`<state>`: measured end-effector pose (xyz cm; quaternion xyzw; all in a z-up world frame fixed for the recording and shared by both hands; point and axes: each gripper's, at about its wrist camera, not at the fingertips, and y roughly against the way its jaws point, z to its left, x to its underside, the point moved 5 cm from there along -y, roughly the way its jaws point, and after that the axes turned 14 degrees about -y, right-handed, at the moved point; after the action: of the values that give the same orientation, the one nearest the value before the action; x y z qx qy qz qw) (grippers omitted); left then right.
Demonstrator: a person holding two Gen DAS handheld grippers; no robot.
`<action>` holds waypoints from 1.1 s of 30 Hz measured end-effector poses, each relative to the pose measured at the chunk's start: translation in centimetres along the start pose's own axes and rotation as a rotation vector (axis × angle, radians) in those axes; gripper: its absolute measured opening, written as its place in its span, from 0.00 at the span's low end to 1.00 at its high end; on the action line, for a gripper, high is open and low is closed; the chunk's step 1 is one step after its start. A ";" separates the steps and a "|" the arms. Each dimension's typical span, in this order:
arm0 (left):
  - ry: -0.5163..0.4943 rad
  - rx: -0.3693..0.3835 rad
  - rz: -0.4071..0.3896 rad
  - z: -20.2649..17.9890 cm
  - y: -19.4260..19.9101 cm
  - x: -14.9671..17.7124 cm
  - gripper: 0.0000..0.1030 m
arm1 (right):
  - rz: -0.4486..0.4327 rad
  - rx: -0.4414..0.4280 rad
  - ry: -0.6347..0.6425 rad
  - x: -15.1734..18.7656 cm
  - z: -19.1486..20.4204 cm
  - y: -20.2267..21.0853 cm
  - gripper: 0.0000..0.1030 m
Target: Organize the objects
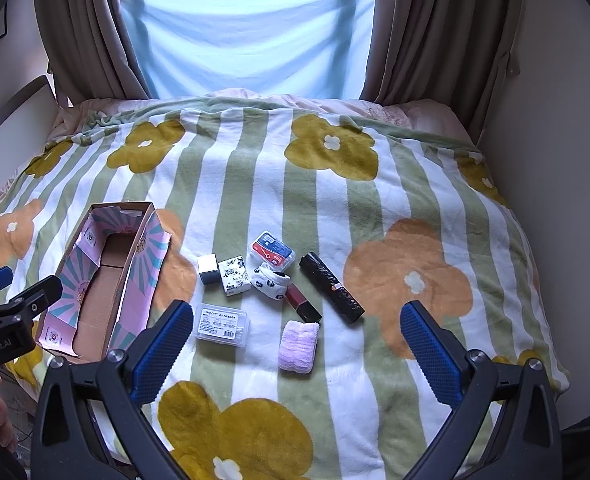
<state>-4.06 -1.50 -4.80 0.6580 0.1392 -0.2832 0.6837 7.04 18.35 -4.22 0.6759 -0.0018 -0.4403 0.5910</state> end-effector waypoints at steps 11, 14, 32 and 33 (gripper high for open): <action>0.000 0.009 0.005 0.1 -0.2 0.0 0.99 | 0.003 -0.002 -0.002 0.1 0.1 -0.2 0.99; 0.000 0.017 0.007 0.0 -0.3 0.0 0.99 | 0.001 -0.002 -0.001 0.1 0.1 -0.2 0.99; 0.028 0.044 0.034 -1.7 -2.3 -0.5 0.99 | 0.027 -0.009 0.034 0.2 -0.3 -1.9 0.99; 0.028 0.050 0.042 -2.1 -2.6 -0.5 0.99 | 0.033 -0.009 0.039 0.1 -0.5 -2.1 0.99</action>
<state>-5.61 0.72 -6.86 0.6817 0.1278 -0.2628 0.6707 6.32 19.37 -5.99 0.6816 0.0005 -0.4174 0.6009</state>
